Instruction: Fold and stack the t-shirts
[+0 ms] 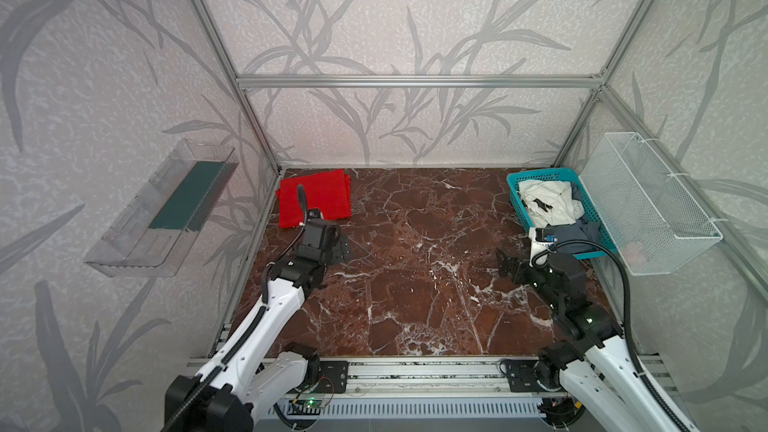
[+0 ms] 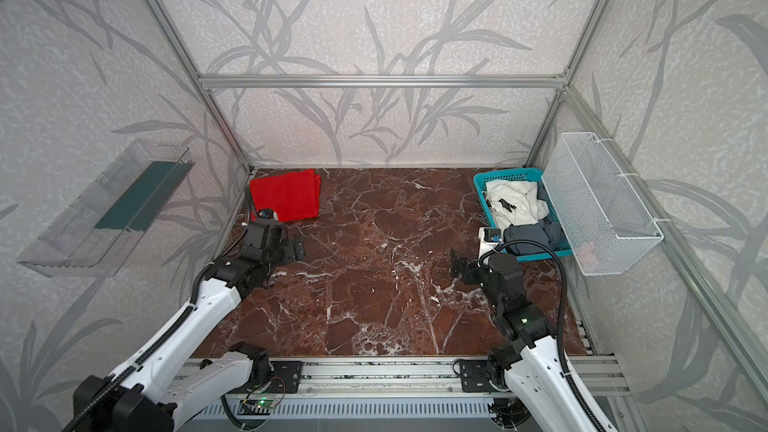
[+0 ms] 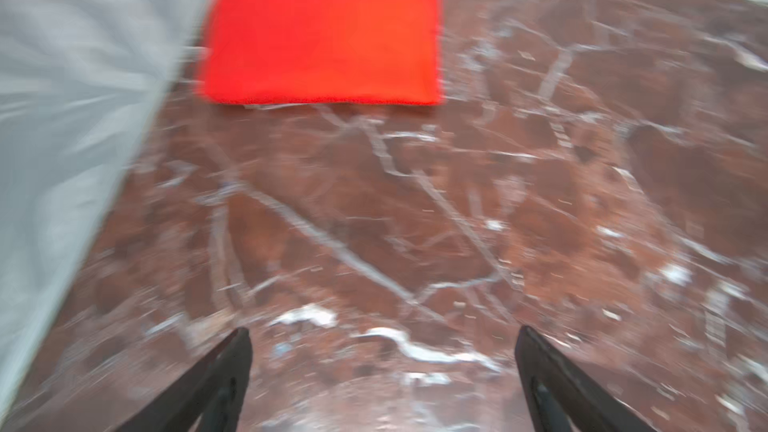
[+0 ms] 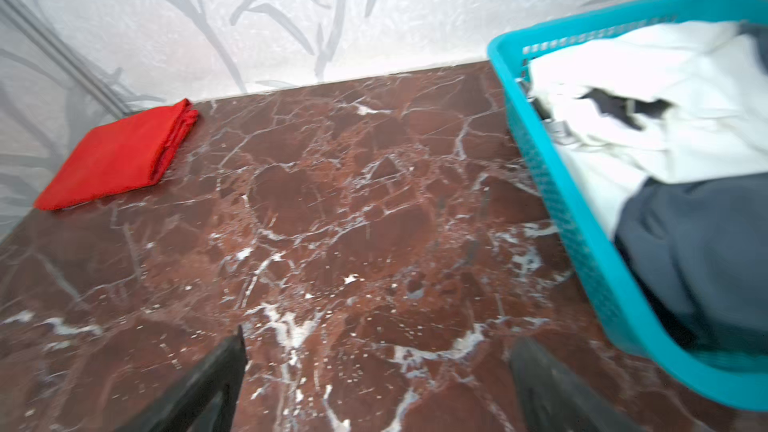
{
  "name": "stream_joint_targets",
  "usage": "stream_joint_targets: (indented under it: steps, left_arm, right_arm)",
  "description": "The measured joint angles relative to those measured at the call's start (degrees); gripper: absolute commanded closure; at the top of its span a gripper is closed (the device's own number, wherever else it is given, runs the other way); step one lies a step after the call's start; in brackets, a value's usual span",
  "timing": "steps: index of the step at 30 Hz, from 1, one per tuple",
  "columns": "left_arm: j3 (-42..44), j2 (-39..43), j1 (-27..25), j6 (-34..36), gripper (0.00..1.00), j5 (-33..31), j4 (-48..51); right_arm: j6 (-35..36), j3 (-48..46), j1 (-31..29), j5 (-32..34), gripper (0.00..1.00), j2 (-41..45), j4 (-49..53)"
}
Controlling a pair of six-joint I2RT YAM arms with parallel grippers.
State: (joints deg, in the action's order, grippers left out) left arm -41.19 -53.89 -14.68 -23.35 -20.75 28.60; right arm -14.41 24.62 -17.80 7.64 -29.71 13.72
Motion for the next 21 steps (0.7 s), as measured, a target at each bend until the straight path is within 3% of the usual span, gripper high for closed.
stream_joint_targets:
  steps: [4, 8, 11, 16, 21]
  left_arm:
    - [7.13, 2.49, 0.04, -0.2, 0.01, -11.65, -6.12]
    - [11.47, -2.32, 0.04, 1.75, 0.01, -18.21, -13.16]
    - [16.09, -5.6, 0.13, 5.33, 0.01, -20.98, -27.17]
    - [21.44, -17.4, 2.29, 12.07, 0.01, -20.57, -46.73]
    - [20.31, -28.17, 7.87, 17.05, 0.01, -13.05, -64.89]
  right_arm:
    - [3.96, -7.67, 0.44, 7.08, 0.01, 3.43, -3.78]
    - [5.97, -15.26, 1.05, 10.1, 0.01, 1.62, -8.61]
    - [7.72, -16.9, 1.53, 11.23, 0.01, -3.91, -15.17]
    - [10.91, -16.87, 4.2, 11.32, 0.01, -19.04, -32.85]
    - [14.14, -16.13, 6.34, 10.03, 0.01, -36.39, -50.4]
